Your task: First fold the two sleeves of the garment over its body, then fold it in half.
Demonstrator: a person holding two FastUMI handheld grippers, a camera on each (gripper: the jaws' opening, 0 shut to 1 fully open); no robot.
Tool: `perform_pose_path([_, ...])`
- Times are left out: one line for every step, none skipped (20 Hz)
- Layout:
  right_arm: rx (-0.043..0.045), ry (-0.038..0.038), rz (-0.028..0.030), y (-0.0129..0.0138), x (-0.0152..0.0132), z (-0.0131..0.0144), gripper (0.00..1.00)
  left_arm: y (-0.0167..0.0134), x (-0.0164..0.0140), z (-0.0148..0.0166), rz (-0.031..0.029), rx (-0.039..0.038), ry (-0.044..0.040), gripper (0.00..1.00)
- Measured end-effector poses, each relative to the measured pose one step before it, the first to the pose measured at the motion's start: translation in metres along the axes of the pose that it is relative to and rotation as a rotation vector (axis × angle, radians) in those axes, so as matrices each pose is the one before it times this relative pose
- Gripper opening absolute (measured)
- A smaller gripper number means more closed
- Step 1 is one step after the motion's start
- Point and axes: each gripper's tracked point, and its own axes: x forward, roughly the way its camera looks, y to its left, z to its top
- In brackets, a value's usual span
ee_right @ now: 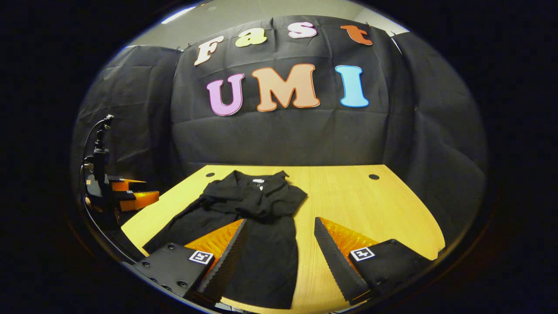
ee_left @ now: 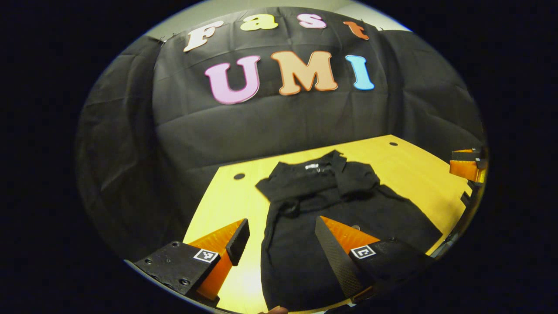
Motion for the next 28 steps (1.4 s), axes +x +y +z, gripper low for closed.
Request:
perform_pose_path([-0.00099, 0.01598, -0.00342, 0.00431, -0.00526, -0.01208, 0.98, 0.00171, -0.00737, -0.01499, -0.00217, -0.0114, 0.01984, 0.94])
perform_pose_path([-0.00288, 0.02024, -0.00424, 0.00295, -0.00288, -0.01241, 0.98, 0.00246, -0.00654, -0.01576, 0.00143, -0.00312, 0.01796, 0.94])
perform_pose_path([-0.00351, 0.02087, -0.00623, 0.00217, -0.00152, -0.01262, 0.98, 0.00101, -0.00374, -0.01333, -0.00116, 0.00111, 0.01718, 0.94])
perform_pose_path([-0.00416, 0.02043, -0.00668, 0.00156, -0.00162, -0.0115, 0.98, -0.00124, -0.00293, -0.01502, -0.00647, -0.00134, 0.0195, 0.94])
perform_pose_path([-0.00408, 0.01993, -0.0071, 0.00176, -0.00071, -0.01209, 0.98, -0.001, -0.00211, -0.01283, -0.00535, -0.00117, 0.02187, 0.94])
perform_pose_path([-0.00248, 0.02661, -0.00873, 0.00023, -0.00038, -0.0115, 0.98, -0.00027, -0.00128, -0.01333, -0.00449, -0.00371, 0.02156, 0.94])
perform_pose_path([-0.00226, 0.02419, -0.0077, -0.00069, 0.00127, -0.01227, 0.98, -0.00112, -0.00035, -0.01128, -0.0064, -0.00792, 0.02101, 0.94])
perform_pose_path([-0.00014, 0.02329, -0.00902, -0.00026, 0.00074, -0.01104, 0.98, -0.00044, 0.00028, -0.01332, -0.00284, -0.0072, 0.02267, 0.94])
perform_pose_path([0.00033, 0.02305, -0.01022, -0.00224, 0.00102, -0.01238, 0.98, -0.00035, -0.00009, -0.01175, -0.00384, -0.00713, 0.02441, 0.95])
perform_pose_path([0.00315, 0.02823, -0.00782, -0.00178, 0.00205, -0.01141, 0.98, 0.00079, 0.00097, -0.01221, -0.00048, -0.00472, 0.02098, 0.95])
perform_pose_path([0.00599, 0.03114, -0.00722, -0.00146, 0.00381, -0.01248, 0.98, 0.00017, 0.00177, -0.0117, -0.00011, -0.00418, 0.02561, 0.95])
perform_pose_path([0.00588, 0.02615, -0.00895, -0.00242, 0.00189, -0.01087, 0.98, 0.00099, 0.00066, -0.00942, 0.00337, -0.00404, 0.02018, 0.95])
perform_pose_path([0.00716, 0.02037, -0.00748, -0.00063, 0.00205, -0.00898, 1.0, 0.00112, 0.00211, -0.00679, 0.00301, -0.00409, 0.01358, 0.95])
perform_pose_path([0.00647, 0.01354, -0.00391, 0.00014, 0.00263, -0.00519, 0.99, 0.00221, 0.00109, -0.00572, 0.00443, -0.00575, 0.00819, 0.95])
perform_pose_path([0.00204, 0.01397, -0.00555, 0.00011, 0.00428, -0.00441, 0.98, 0.00049, 0.00077, -0.00353, -0.0005, -0.00603, 0.00294, 0.95])
perform_pose_path([-0.00278, 0.01148, -0.00454, 0.00052, 0.00446, -0.00005, 0.94, -0.00094, 0.00305, -0.00319, -0.0025, -0.00479, 0.00391, 0.95])
perform_pose_path([-0.00614, 0.01282, -0.00591, 0.00077, 0.00469, -0.00205, 0.99, -0.00245, 0.00303, -0.00347, -0.0039, 0.00098, 0.0063, 0.95])
perform_pose_path([-0.0068, 0.01187, -0.00273, 0.00099, 0.00389, -0.00522, 0.99, -0.00188, 0.00281, -0.00829, -0.00279, 0.00314, 0.01722, 0.95])
perform_pose_path([-0.00432, 0.01316, -0.00066, 0.00055, 0.00356, -0.00352, 0.98, -0.00259, -0.00074, -0.00303, -0.00966, -0.01065, 0.00849, 0.95])
perform_pose_path([-0.00411, 0.01155, 0.00048, 0.00011, 0.00224, -0.0038, 0.99, -0.00179, 0.00029, 0.00779, -0.00905, -0.00033, -0.03285, 1.0])
perform_pose_path([-0.0041, 0.01661, 0.00024, -0.0002, 0.00252, -0.00368, 0.99, -0.00155, 0.00122, -0.00294, -0.00791, -0.01329, 0.02108, 0.99])
perform_pose_path([-0.00361, 0.01836, 0.0018, 0.00154, 0.00282, -0.00353, 0.99, -0.00052, -0.00062, 0.00014, -0.01129, -0.02106, -0.01215, 0.91])
perform_pose_path([-0.01085, 0.02481, 0.00003, 0.00154, 0.00139, -0.00516, 0.94, -0.00059, 0.00422, -0.00234, -0.00085, -0.01233, 0.00435, 0.91])
perform_pose_path([-0.00647, 0.00237, -0.00191, -0.00087, 0.00079, 0.00024, 0.98, -0.00018, -0.00185, 0.00058, -0.00218, 0.00673, -0.00464, 0.89])
perform_pose_path([0.00825, -0.00678, -0.00103, 0.00033, 0.00121, 0.00185, 0.97, -0.00052, -0.00055, 0.00088, -0.00281, 0.01013, -0.00613, 0.89])
perform_pose_path([0.00356, 0.01055, 0.00933, -0.00019, -0.00087, -0.00159, 0.97, -0.00065, 0.00041, -0.00195, -0.00243, 0.00205, -0.00149, 0.89])
perform_pose_path([0.01572, 0.01202, 0.01817, 0.00079, -0.00161, -0.00284, 0.97, -0.00124, -0.00001, 0.00208, -0.00783, -0.0029, -0.00857, 0.88])
perform_pose_path([0.01475, -0.01037, 0.004, -0.00011, 0.00252, 0.0003, 0.97, -0.0016, 0.00038, -0.00096, -0.00595, 0.00489, 0.00108, 0.84])
